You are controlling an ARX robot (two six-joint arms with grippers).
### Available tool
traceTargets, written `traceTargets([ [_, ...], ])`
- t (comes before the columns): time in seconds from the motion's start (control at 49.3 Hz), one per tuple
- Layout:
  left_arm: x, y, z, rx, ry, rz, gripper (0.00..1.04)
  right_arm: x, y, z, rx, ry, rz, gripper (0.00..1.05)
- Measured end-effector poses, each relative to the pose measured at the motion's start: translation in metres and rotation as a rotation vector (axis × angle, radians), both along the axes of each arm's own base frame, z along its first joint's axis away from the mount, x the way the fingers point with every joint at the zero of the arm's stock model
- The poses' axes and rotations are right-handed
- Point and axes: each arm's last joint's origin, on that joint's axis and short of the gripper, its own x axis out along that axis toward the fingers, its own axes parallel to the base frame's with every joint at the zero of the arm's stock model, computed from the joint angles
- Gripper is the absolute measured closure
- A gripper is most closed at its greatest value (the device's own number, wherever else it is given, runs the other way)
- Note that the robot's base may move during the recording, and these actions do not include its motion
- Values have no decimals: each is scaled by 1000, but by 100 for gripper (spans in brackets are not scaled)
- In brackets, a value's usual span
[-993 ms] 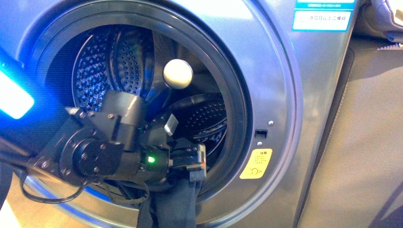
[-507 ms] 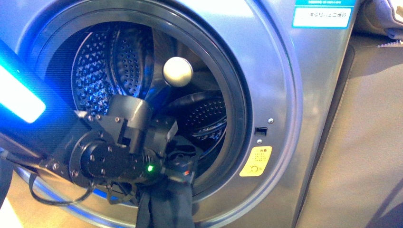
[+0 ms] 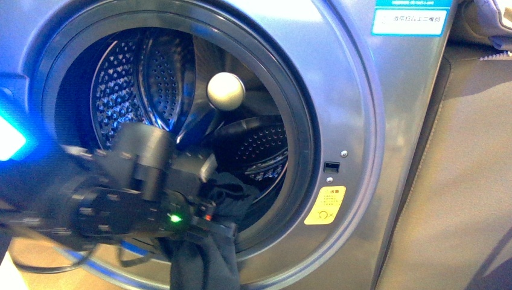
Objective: Collect clothes from washing machine
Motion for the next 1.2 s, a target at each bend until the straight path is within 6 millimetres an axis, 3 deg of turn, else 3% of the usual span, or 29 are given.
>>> traceTargets([
  [0.243,-41,15,39,-59,-86,-34,98,0,0,0,0,0,0,8],
  [0.385,-62,19,50,-70,-114,-50,98,0,0,0,0,0,0,8],
  [0.648,-122,32,88,-121,-240,-110,98,0,0,0,0,0,0,8],
  [1.196,-194,54,176,-190,-481,-183,98,0,0,0,0,0,0,8],
])
